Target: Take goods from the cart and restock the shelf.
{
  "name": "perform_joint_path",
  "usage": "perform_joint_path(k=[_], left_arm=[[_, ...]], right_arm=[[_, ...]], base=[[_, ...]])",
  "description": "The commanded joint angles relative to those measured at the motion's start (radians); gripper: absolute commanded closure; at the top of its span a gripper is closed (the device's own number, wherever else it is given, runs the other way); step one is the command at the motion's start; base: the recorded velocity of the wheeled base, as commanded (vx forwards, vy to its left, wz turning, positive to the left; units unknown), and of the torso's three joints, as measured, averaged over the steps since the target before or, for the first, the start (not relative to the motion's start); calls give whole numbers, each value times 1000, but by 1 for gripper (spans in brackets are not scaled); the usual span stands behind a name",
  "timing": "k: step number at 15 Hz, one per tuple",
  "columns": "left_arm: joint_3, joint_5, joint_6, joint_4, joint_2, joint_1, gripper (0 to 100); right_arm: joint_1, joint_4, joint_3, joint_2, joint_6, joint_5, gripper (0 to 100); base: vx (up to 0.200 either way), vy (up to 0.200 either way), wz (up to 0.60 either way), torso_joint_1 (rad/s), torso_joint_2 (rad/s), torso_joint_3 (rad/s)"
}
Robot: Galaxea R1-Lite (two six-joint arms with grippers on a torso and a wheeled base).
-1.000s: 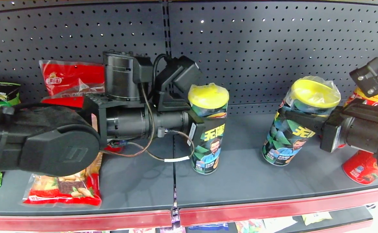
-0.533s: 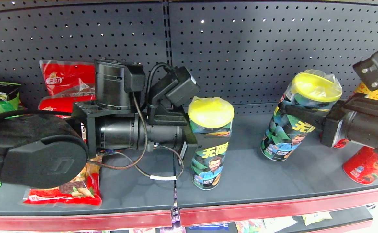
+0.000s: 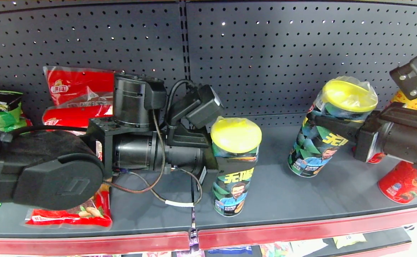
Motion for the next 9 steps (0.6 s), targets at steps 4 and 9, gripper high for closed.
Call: perform_joint_path(k=[4,9], left_arm=[[25,-24,2,0,0,-2,100],[26,-59,2,0,-2,-4,100]], right_arm=[[0,-1,3,2,1,1,100],[-1,-1,3,3,1,1,100]], base=[[0,0,0,0,0,0],[0,0,0,0,0,0]])
